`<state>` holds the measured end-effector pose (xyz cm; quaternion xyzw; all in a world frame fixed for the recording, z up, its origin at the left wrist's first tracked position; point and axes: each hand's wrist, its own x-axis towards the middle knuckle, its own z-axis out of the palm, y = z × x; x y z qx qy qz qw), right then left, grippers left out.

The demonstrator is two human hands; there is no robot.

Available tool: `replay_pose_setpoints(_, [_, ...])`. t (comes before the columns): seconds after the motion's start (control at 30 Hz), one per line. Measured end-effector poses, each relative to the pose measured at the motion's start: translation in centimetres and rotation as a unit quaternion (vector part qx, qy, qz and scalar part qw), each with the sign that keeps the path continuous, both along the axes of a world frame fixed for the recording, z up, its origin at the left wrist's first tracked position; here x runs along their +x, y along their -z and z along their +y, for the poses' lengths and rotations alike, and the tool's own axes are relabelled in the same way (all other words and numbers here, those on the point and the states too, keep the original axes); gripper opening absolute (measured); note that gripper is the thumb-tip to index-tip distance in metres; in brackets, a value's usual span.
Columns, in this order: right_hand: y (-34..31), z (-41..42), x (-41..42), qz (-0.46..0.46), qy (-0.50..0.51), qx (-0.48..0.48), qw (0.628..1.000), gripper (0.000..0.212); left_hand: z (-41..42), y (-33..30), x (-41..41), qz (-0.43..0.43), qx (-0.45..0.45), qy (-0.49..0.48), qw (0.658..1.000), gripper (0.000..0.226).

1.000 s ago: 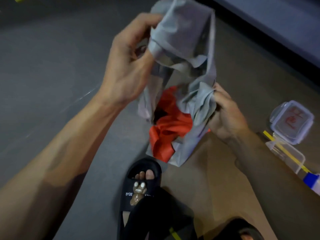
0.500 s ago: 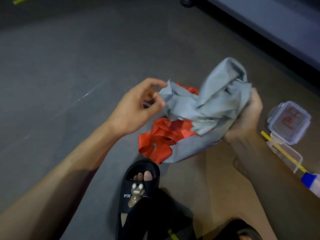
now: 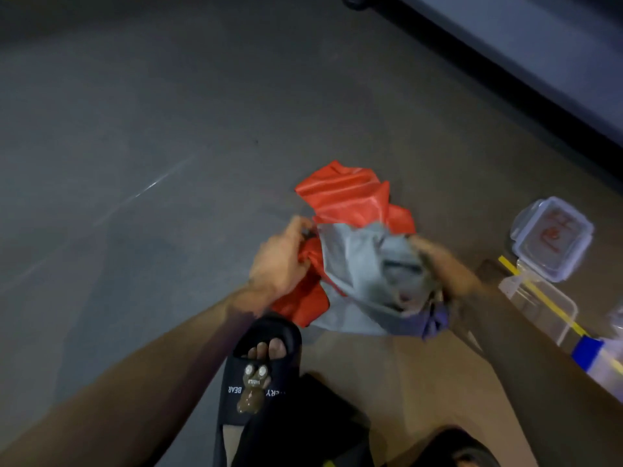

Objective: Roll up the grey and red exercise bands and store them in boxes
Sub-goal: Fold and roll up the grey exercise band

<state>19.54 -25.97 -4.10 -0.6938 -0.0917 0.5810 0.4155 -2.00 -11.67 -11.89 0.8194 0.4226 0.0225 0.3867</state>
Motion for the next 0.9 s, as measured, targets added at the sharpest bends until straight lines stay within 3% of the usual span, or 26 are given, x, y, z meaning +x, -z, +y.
replay_pose_setpoints(0.1, [2.9, -1.2, -0.3, -0.086, -0.261, -0.062, 0.960, 0.019, 3.1, -0.6, -1.1, -0.058, 0.063, -0.137, 0.987, 0.051])
replay_pose_setpoints(0.17, [4.9, -2.2, 0.1, -0.189, -0.328, -0.118, 0.918, 0.033, 5.6, -1.1, -1.8, -0.027, 0.111, -0.193, 0.975, 0.060])
replay_pose_setpoints(0.23, [5.7, -2.4, 0.7, -0.280, -0.324, -0.138, 0.893, 0.049, 7.5, -1.7, -1.6, 0.049, 0.167, -0.191, 0.966, 0.071])
replay_pose_setpoints(0.3, [5.9, -2.0, 1.2, -0.321, -0.325, -0.104, 0.884, 0.056, 8.1, -2.2, -0.5, 0.101, 0.219, -0.103, 0.965, 0.085])
replay_pose_setpoints(0.37, [5.6, -0.9, 1.2, -0.333, -0.364, -0.100, 0.864, 0.076, 8.0, -2.4, 1.5, 0.128, 0.219, 0.052, 0.966, 0.102])
replay_pose_setpoints(0.43, [5.7, 0.0, 0.6, -0.353, -0.411, -0.136, 0.829, 0.100, 7.2, -2.1, 4.0, 0.184, 0.148, 0.189, 0.953, 0.122])
replay_pose_setpoints(0.5, [6.5, 0.0, -0.6, -0.395, -0.437, -0.176, 0.789, 0.106, 5.6, -1.3, 6.3, 0.228, 0.085, 0.274, 0.930, 0.129])
replay_pose_setpoints(0.6, [7.2, -0.7, -2.4, -0.451, -0.445, -0.188, 0.750, 0.103, 3.2, -0.4, 8.3, 0.266, 0.094, 0.316, 0.906, 0.097])
replay_pose_setpoints(0.7, [7.2, -1.6, -3.1, -0.456, -0.433, -0.184, 0.756, 0.103, 3.0, -0.4, 7.9, 0.216, 0.158, 0.271, 0.925, 0.042])
replay_pose_setpoints(0.8, [7.3, -2.9, -4.1, -0.474, -0.427, -0.178, 0.749, 0.101, 4.5, -1.0, 5.2, 0.160, 0.152, 0.236, 0.946, 0.028])
replay_pose_setpoints(0.9, [7.4, -4.7, -4.9, -0.459, -0.438, -0.170, 0.754, 0.093, 7.6, -2.1, 1.0, 0.132, 0.221, 0.132, 0.957, 0.012])
